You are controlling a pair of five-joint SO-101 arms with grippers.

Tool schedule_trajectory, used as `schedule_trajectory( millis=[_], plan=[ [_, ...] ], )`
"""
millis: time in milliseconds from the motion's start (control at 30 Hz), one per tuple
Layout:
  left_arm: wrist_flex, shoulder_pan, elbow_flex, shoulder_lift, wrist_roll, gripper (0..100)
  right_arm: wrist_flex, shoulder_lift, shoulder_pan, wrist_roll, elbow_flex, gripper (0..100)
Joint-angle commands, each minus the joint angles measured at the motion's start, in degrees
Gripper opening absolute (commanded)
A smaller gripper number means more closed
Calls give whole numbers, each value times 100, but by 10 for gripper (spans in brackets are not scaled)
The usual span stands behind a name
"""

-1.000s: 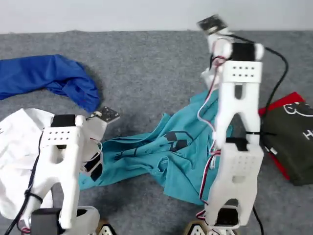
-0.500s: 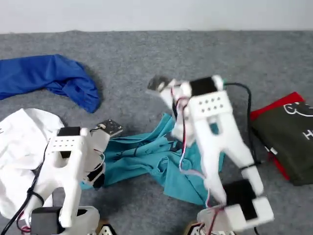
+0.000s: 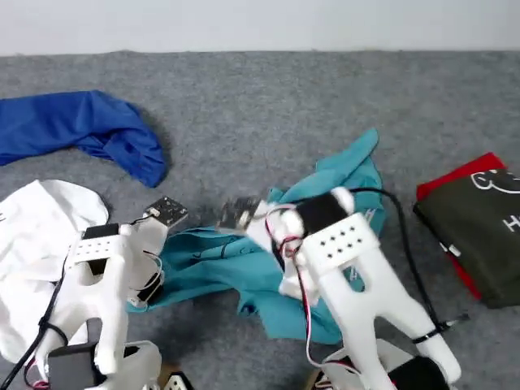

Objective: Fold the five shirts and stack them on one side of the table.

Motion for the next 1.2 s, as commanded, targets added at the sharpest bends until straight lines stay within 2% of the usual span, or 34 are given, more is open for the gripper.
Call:
schedule_trajectory(
  millis=[0,167,467,567,667,767,833,933,1067,1167],
  plan=[
    [-35,-70,4,0,-114,66,-338,-171,-321,97,519,321],
    [-62,-70,4,0,-105,66,-1297,-163,-954,97,1433,321],
    [-62,-70,4,0,-105,66,-1991,-163,-2220,-387,1943,321],
    [-62,-70,4,0,-97,66,-2246,-154,-2369,-422,2084,320],
    [-62,-62,4,-9,-97,66,-3064,-154,-2360,-422,2646,310],
    [-26,-62,4,-9,-97,66,-3846,-154,-2343,-422,3165,225],
    [-26,-62,4,-9,-97,66,-4101,-154,-2185,-422,3262,136],
    [-26,-62,4,-9,-97,66,-4110,-163,-1464,-378,3059,2],
    [-35,-62,4,-9,-97,66,-4101,-163,57,141,2338,42],
    [-35,-62,4,-9,-97,66,-4154,-154,884,677,1618,42]
  ],
)
